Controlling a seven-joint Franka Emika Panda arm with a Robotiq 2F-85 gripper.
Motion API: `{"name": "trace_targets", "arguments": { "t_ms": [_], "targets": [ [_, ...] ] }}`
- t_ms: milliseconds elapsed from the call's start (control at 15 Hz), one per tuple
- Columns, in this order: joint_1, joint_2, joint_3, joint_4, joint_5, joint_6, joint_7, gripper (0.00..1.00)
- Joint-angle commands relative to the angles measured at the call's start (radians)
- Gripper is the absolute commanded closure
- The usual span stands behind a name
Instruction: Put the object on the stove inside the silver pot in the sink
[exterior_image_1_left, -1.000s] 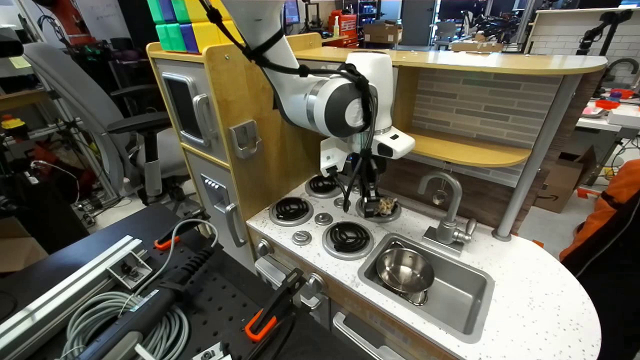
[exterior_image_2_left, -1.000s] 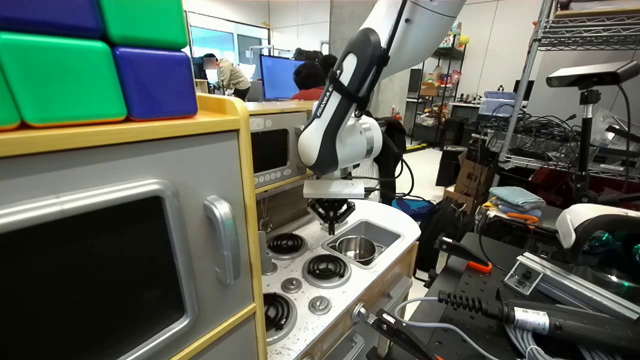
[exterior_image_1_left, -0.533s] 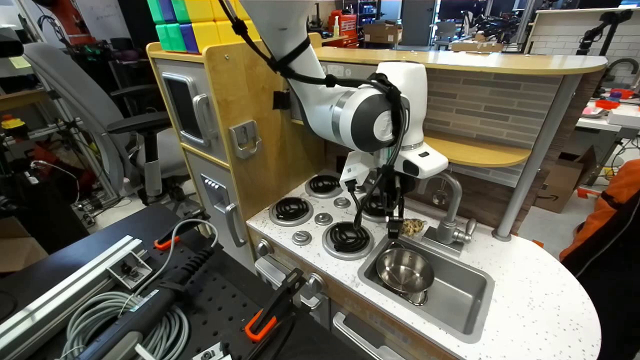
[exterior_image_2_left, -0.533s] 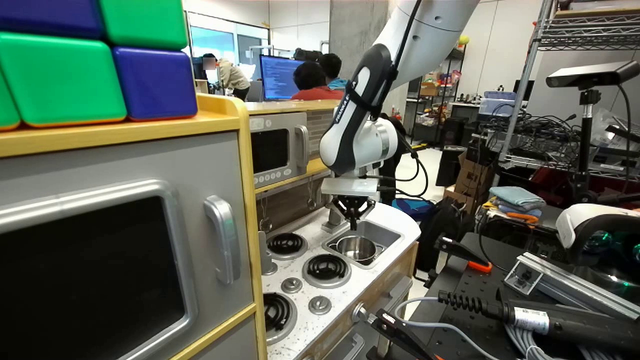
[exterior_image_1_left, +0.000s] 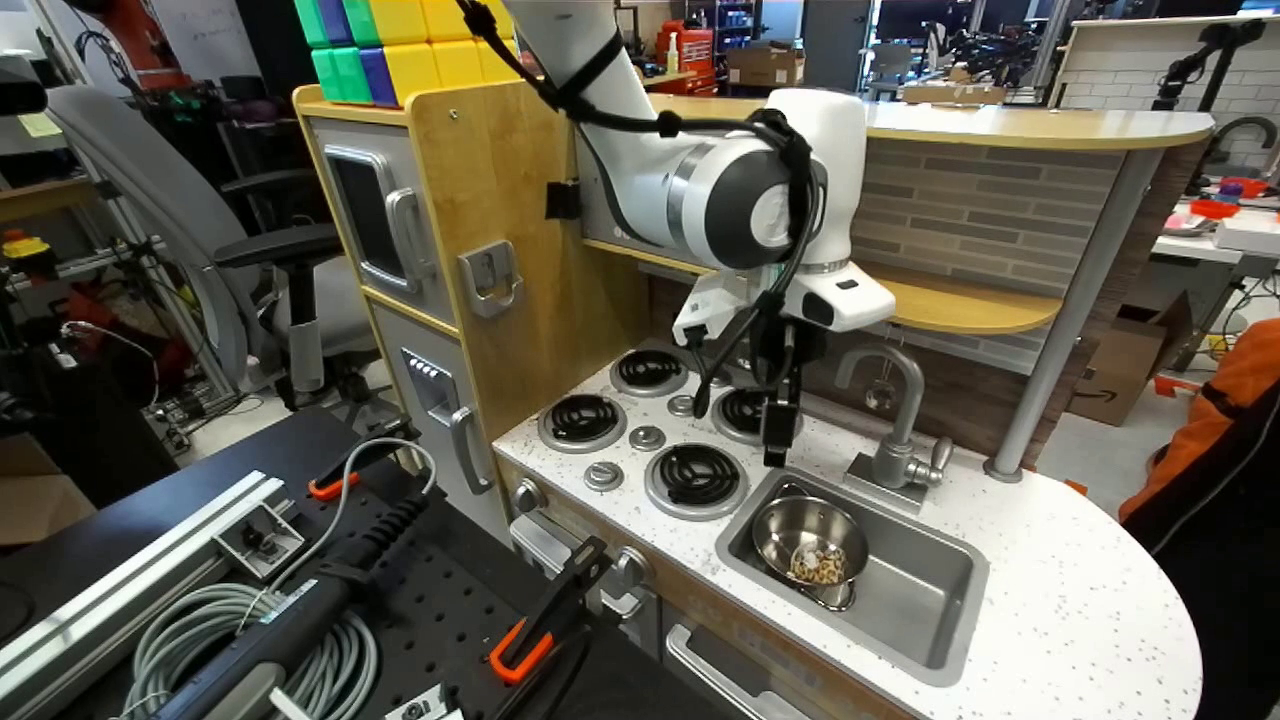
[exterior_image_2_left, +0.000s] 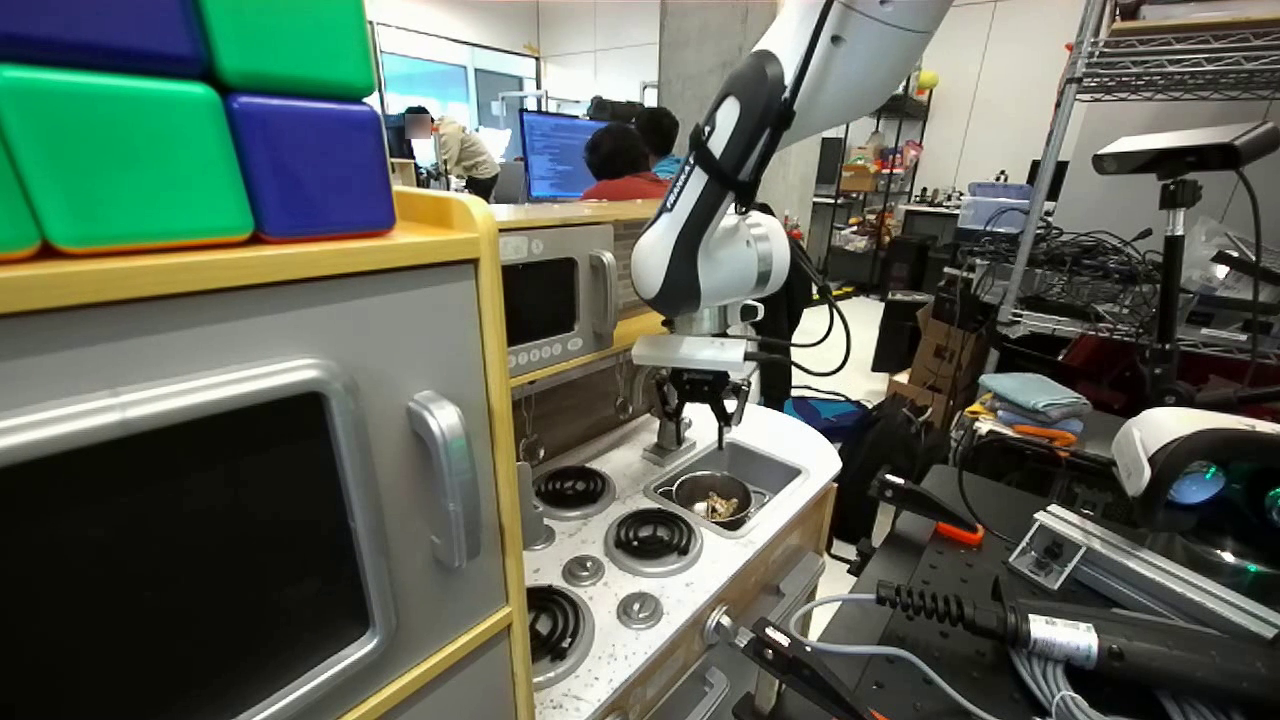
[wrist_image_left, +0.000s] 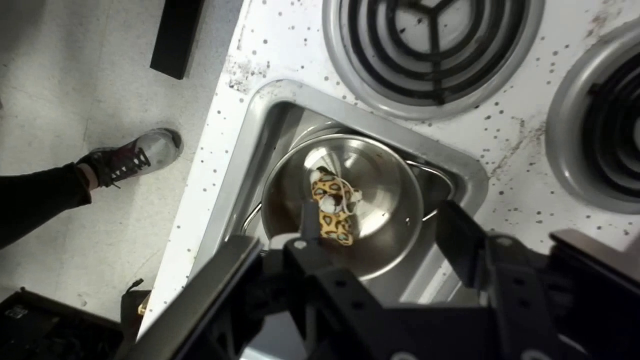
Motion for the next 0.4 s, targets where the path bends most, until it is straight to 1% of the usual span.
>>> {"name": "trace_targets", "arguments": {
  "t_ms": [0, 67, 133, 200, 267, 333],
  "targets": [
    [-0.061, -0.196, 0.081, -0.133, 0.042, -0.056, -0.108, 0.06],
    [-0.071, -0.231, 0.093, -0.151, 0.051, -0.074, -0.136, 0.01],
    [-0.034, -0.115, 0.052, -0.058, 0.015, -0.041, -0.065, 0.00],
    [-0.037, -0.145, 0.056, -0.073, 0.016, -0.048, -0.072, 0.09],
    [-0.037, -0.150, 0.056, -0.075, 0.015, -0.048, -0.071, 0.01],
    [-0.037, -0.143, 0.056, -0.073, 0.016, -0.048, -0.071, 0.00]
  ]
}}
